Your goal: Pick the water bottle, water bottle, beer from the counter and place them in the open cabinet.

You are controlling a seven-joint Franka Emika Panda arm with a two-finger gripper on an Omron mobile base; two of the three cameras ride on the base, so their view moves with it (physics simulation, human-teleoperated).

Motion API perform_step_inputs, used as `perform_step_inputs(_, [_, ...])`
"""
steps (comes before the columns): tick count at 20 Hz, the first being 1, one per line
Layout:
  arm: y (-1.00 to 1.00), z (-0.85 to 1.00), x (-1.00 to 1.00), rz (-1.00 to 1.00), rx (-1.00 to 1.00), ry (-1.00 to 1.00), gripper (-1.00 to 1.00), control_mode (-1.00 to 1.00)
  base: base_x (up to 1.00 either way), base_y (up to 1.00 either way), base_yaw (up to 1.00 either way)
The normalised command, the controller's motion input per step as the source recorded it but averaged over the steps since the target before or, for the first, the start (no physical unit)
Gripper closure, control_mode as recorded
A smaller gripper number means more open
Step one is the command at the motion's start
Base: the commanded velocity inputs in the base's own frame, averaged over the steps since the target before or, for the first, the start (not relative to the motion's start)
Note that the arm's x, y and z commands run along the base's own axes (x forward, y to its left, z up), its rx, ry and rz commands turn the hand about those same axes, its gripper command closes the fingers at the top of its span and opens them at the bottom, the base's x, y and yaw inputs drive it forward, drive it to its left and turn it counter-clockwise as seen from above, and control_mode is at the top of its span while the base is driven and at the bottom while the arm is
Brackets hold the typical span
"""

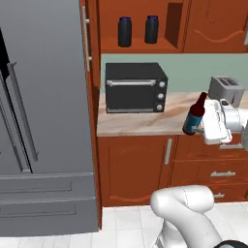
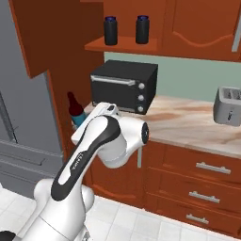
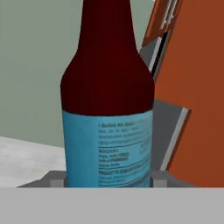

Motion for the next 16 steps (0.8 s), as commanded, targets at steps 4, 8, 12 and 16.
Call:
perform_step_inputs(4, [0.0,0.0,0.0,0.0,0.0,0.0,1.0,1.0,0.78,0.0,0.1])
perform_step_inputs(8, [0.0,0.0,0.0,0.0,0.0,0.0,1.0,1.0,0.76,0.0,0.09])
perform_step_inputs(12, [0.0,0.0,0.0,0.0,0.0,0.0,1.0,1.0,0.74,0.01,0.06])
perform_step_inputs(16, [0.0,0.0,0.0,0.0,0.0,0.0,1.0,1.0,0.75,0.14,0.02])
